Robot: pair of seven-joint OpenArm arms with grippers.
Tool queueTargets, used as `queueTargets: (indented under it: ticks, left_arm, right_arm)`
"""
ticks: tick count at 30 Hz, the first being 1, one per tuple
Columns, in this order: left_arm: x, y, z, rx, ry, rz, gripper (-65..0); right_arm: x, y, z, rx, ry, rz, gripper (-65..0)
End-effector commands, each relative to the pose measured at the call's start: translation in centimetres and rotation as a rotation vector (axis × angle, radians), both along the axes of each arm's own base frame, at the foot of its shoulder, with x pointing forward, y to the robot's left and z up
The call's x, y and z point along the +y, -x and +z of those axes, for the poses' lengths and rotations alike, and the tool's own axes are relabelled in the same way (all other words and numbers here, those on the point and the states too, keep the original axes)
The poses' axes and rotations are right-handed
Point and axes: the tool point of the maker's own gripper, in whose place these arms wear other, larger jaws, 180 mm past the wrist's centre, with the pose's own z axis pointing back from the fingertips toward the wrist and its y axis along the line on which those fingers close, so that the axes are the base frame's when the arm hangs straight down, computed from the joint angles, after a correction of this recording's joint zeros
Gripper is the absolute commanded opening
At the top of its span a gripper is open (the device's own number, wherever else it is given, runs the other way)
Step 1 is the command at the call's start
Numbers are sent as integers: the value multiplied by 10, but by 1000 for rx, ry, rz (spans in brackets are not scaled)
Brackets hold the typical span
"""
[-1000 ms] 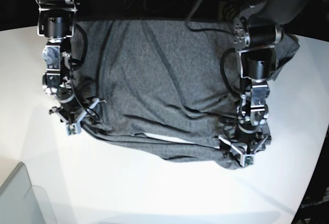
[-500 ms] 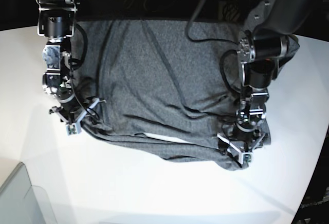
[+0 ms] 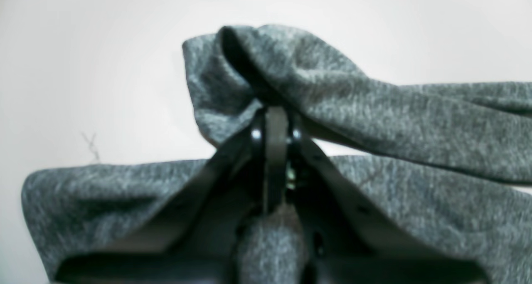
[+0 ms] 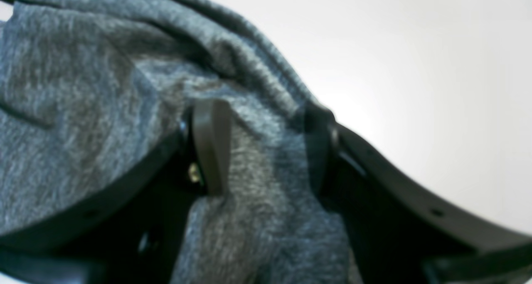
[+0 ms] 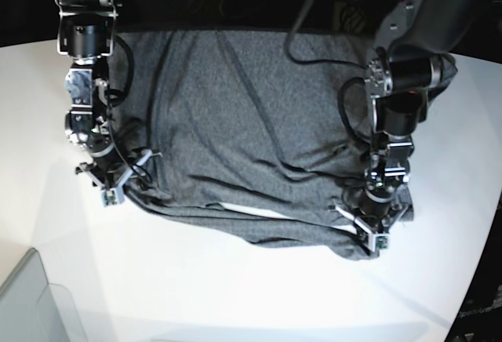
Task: Layout the t-shirt on the table in an organized manner, then fold the t-shirt properly
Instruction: 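Pull the held hem edge outward with the left gripper to straighten it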
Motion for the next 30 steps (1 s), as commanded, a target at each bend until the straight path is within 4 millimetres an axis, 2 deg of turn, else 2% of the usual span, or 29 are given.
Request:
queueTargets:
  ticks: [1,3,9,15,22,24,26,30]
  left_arm:
    - [20,-17,31,-82,-26,27,-647]
    - [28,-18,35,-92,-37,35,-649]
    - [72,-13,44,-95,-98,77,-649]
    - [104,-9,52,-103,-142,107,-649]
    - [141,-12,78,-134,-193,145,-649]
    - [143,-17,92,-164,-204,146,-644]
    - [147,-20,104,-193,-221,147,-602]
    - [145,-25,126,-253,-239,140,-440]
  right_arm:
    - [-3,-5,6,-6,19,3,-355]
    - [-3,-5,6,-6,19,3,-355]
    - [-3,-6,7,-7,19,3,-355]
    - [-3,-5,6,-6,19,3,-355]
    - [-4,-4,3,32,27,0,-356]
    - [-3,-4,2,32,25,0,-356]
    - [0,-4,2,32,18,2,-356]
    - [2,-4,2,32,15,2,-356]
